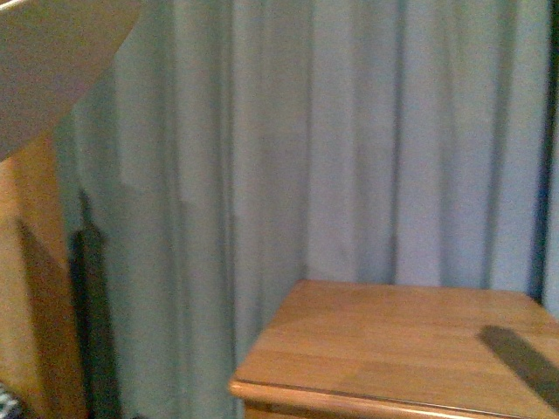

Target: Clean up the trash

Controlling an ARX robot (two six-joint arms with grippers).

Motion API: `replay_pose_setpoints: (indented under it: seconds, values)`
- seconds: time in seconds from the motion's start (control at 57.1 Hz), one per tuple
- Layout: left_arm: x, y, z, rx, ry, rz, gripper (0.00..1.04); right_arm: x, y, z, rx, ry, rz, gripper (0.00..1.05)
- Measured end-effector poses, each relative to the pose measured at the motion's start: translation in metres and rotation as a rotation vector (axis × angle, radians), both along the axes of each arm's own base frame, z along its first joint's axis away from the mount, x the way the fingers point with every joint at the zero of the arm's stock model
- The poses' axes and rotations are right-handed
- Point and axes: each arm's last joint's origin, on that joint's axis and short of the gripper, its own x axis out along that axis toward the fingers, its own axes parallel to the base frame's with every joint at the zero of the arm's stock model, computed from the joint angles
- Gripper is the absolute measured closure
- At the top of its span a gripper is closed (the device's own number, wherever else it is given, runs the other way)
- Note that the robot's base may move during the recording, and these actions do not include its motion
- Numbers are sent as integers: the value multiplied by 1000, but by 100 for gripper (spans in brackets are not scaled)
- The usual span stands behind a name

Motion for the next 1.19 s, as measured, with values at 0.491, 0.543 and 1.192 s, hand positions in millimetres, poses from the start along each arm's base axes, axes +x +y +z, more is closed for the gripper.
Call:
replay_pose_setpoints:
  seconds: [0.491, 0.543, 1.192]
  values:
    - [0, 1, -1, -7, 1, 7, 77, 1, 1, -2, -7, 10, 7, 84]
    - [0, 1, -1, -8, 2, 8, 77, 1, 1, -2, -8, 10, 9, 84]
    - [8, -4, -6, -106, 413, 25, 78, 1, 1, -4, -8, 14, 5, 84]
